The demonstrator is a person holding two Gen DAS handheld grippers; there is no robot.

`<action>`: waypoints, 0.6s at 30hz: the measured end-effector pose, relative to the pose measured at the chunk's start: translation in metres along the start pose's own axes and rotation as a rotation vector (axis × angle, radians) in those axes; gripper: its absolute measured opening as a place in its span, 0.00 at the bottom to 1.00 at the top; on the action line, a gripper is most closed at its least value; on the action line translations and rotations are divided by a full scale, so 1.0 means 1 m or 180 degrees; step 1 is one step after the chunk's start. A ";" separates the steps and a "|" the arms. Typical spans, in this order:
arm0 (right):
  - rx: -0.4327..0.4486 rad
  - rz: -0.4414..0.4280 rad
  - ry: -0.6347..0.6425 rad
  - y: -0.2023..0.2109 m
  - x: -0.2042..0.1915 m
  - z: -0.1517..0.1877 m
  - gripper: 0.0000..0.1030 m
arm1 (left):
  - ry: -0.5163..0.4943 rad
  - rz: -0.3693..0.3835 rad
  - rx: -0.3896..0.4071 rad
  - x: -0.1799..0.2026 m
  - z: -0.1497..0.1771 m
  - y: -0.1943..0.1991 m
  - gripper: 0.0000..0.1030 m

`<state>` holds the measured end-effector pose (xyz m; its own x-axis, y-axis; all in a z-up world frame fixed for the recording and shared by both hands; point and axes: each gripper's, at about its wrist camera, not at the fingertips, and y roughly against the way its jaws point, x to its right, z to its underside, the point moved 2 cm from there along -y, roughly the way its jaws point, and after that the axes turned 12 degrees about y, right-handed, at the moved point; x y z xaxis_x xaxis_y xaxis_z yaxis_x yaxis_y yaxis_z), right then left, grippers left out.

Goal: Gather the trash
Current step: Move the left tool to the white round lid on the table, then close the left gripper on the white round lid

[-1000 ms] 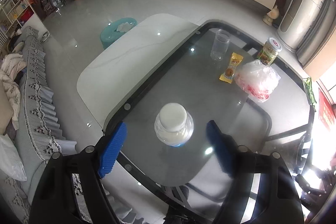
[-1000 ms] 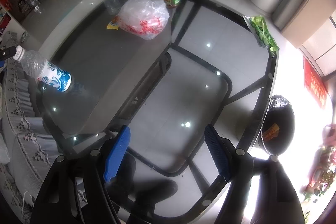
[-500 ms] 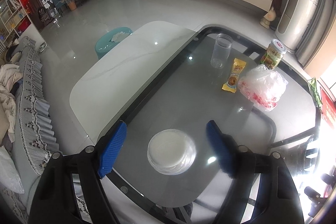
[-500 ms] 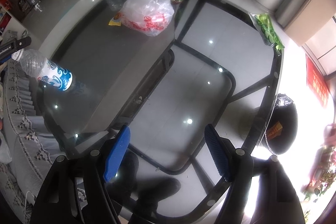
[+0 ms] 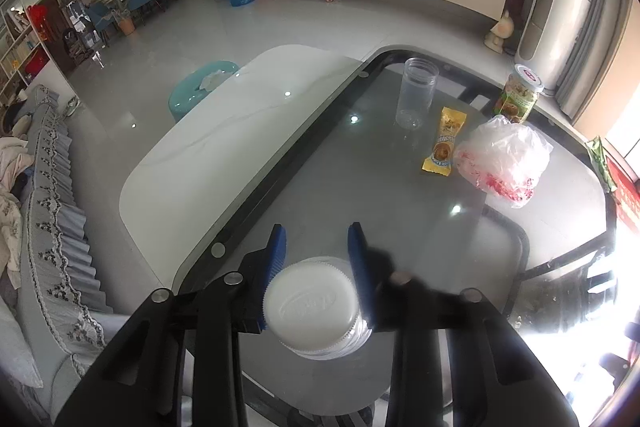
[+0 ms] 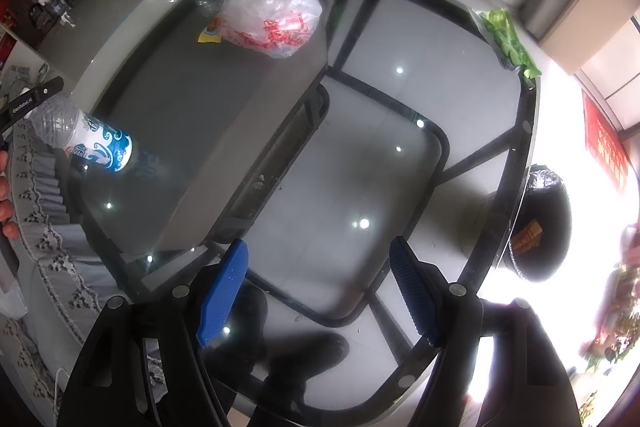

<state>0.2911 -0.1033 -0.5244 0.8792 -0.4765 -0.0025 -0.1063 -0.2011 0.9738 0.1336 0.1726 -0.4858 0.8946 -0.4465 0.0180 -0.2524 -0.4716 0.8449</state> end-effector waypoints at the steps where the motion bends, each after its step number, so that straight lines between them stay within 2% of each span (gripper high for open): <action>1: -0.0001 0.0003 0.0001 0.000 0.000 0.000 0.69 | 0.0006 0.0004 0.0015 0.000 -0.001 0.000 0.31; 6: 0.0002 -0.0016 -0.0018 0.000 -0.001 0.001 0.69 | 0.0043 0.0060 0.0053 -0.001 -0.002 -0.001 0.31; 18: 0.0015 -0.0039 -0.0015 0.000 -0.002 0.003 0.69 | 0.0061 0.0108 -0.0041 0.006 -0.010 0.002 0.29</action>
<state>0.2883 -0.1046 -0.5253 0.8782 -0.4780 -0.0155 -0.0976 -0.2109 0.9726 0.1419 0.1766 -0.4788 0.8926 -0.4473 0.0569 -0.2780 -0.4466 0.8504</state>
